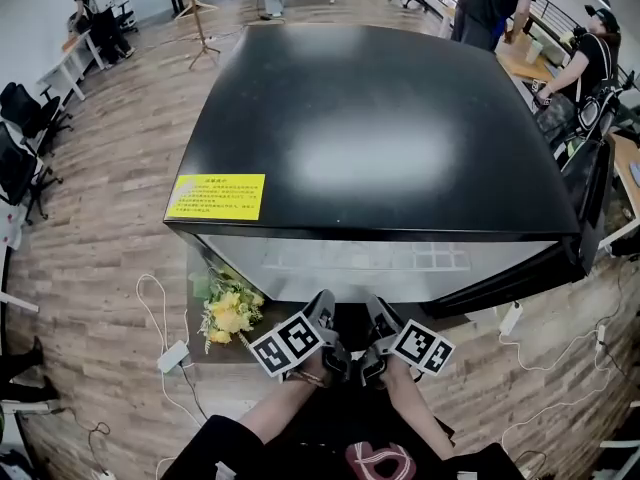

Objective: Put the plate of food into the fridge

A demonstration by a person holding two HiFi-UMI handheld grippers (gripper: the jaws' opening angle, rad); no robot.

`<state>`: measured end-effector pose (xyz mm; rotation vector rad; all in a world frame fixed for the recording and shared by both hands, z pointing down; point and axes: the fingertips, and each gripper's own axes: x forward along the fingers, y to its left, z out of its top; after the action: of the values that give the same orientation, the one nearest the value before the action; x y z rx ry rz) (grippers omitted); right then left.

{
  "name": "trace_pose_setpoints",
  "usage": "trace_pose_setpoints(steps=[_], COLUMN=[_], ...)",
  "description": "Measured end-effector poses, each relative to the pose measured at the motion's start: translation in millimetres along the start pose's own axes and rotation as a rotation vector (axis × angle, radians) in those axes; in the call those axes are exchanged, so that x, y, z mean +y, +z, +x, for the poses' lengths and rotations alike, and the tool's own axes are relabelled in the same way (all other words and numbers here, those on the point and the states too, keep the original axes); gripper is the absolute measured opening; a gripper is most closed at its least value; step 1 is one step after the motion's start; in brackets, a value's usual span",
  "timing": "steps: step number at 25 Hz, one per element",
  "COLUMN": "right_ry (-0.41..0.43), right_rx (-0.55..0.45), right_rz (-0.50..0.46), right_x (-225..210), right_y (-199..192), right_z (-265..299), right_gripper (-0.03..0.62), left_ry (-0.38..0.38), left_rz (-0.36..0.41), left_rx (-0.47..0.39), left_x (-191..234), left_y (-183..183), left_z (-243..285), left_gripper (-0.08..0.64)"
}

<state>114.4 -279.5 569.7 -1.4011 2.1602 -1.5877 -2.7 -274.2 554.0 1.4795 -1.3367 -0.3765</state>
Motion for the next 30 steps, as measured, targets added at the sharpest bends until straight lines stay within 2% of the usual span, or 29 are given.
trace_pose_setpoints(steps=[3, 8, 11, 14, 20, 26, 30], right_ry=[-0.011, -0.033, -0.043, -0.045, -0.092, -0.101, -0.148], right_rx=[-0.019, -0.045, -0.066, -0.071, -0.049, -0.065, -0.071], right_rz=[-0.055, -0.128, -0.150, -0.180, -0.376, -0.422, -0.495], right_x=[6.6, 12.1, 13.6, 15.5, 22.1, 27.3, 24.5], right_y=[-4.8, -15.9, -24.6, -36.6, -64.6, -91.9, -107.3], right_z=[-8.5, -20.6, -27.3, -34.2, -44.8, -51.2, -57.2], right_gripper=[0.093, 0.072, 0.065, 0.058, 0.043, 0.017, 0.011], left_ry=[-0.020, -0.055, -0.071, -0.078, -0.124, -0.173, -0.197], left_rz=[0.081, 0.319, 0.420, 0.491, 0.628, 0.733, 0.798], left_rx=[0.006, 0.016, 0.040, 0.082, 0.084, 0.083, 0.092], left_x=[-1.0, -1.1, 1.3, 7.1, 9.8, 14.8, 17.1], left_y=[-1.0, -8.1, -11.6, -18.9, -25.7, -35.1, -42.5], left_z=[-13.2, -32.5, -42.1, -50.0, -70.4, -91.3, -102.4], left_gripper=[0.037, 0.037, 0.038, 0.037, 0.032, 0.009, 0.009])
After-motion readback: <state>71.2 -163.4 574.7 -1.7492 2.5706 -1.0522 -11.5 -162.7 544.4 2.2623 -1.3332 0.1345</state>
